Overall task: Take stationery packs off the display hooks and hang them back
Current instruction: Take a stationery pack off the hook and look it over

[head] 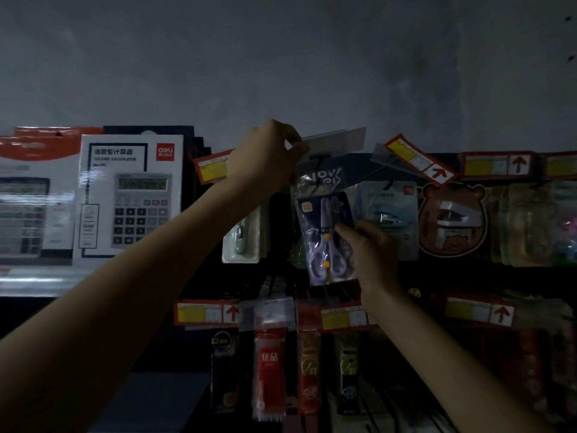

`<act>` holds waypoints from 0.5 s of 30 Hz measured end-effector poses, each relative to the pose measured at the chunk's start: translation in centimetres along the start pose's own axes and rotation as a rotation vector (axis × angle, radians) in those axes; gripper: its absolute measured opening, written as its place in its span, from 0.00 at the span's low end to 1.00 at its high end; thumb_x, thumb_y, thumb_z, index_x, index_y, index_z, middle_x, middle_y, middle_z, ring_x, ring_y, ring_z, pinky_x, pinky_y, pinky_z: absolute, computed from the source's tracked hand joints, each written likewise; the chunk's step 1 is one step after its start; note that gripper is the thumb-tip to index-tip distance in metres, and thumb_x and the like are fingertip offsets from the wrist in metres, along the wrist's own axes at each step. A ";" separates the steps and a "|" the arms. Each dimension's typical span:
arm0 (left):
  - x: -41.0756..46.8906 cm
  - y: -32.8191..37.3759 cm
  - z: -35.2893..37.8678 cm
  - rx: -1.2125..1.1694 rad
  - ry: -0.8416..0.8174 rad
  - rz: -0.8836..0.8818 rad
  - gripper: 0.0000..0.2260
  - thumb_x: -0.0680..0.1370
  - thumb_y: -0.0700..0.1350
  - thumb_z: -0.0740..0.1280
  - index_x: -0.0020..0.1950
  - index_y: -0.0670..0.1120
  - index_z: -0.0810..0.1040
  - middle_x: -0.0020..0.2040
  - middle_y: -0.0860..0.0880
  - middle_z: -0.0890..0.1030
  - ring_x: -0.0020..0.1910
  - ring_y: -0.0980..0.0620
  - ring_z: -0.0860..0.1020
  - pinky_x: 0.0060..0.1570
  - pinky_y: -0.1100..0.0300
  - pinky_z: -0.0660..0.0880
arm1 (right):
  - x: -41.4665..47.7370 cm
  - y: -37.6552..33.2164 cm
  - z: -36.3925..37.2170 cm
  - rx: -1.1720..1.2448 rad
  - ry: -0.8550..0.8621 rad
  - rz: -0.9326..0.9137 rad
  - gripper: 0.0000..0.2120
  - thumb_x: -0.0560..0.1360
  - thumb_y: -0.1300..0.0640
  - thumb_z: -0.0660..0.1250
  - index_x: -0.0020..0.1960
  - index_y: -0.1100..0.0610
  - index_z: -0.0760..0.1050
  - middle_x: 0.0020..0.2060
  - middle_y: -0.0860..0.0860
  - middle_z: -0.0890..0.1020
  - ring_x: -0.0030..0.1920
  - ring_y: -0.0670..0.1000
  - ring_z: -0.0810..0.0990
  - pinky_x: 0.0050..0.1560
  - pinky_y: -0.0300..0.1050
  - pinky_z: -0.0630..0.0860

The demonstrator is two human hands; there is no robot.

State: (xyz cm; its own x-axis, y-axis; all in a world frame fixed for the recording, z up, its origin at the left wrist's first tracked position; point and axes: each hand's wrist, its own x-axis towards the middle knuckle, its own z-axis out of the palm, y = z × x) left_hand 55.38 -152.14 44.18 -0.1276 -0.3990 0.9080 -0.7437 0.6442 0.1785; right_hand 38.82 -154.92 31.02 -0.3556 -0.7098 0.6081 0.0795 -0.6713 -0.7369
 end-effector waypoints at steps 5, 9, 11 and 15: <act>-0.2 -0.1 -0.1 0.029 0.019 0.020 0.07 0.83 0.51 0.67 0.57 0.50 0.81 0.36 0.51 0.85 0.34 0.54 0.84 0.41 0.49 0.84 | 0.2 0.5 -0.4 -0.044 -0.010 0.037 0.07 0.77 0.56 0.73 0.42 0.59 0.82 0.38 0.54 0.86 0.38 0.51 0.83 0.42 0.44 0.75; -1.2 0.0 0.1 0.083 0.044 0.049 0.09 0.83 0.50 0.68 0.63 0.51 0.80 0.43 0.51 0.86 0.33 0.57 0.82 0.37 0.52 0.84 | 0.2 0.4 -0.7 -0.101 -0.030 0.027 0.06 0.78 0.56 0.72 0.43 0.56 0.82 0.36 0.50 0.85 0.35 0.45 0.82 0.37 0.40 0.74; -2.9 0.3 0.3 0.073 0.091 0.055 0.15 0.83 0.48 0.68 0.69 0.51 0.76 0.50 0.51 0.86 0.36 0.55 0.82 0.37 0.52 0.83 | 0.4 0.3 -0.9 -0.141 -0.042 0.037 0.07 0.79 0.55 0.71 0.43 0.54 0.82 0.36 0.48 0.85 0.35 0.46 0.83 0.36 0.40 0.74; -8.0 0.0 1.6 0.081 0.157 0.018 0.10 0.83 0.46 0.68 0.63 0.49 0.75 0.49 0.54 0.83 0.39 0.57 0.81 0.35 0.58 0.82 | 0.7 0.3 -1.4 -0.237 -0.078 0.045 0.06 0.82 0.54 0.67 0.48 0.55 0.78 0.40 0.50 0.82 0.40 0.51 0.80 0.39 0.43 0.71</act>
State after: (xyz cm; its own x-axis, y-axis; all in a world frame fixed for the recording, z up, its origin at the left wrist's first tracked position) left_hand 55.37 -150.03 36.32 -0.0422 -0.2767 0.9600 -0.7933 0.5935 0.1362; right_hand 37.30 -155.31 30.84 -0.2833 -0.7581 0.5874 -0.1298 -0.5766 -0.8067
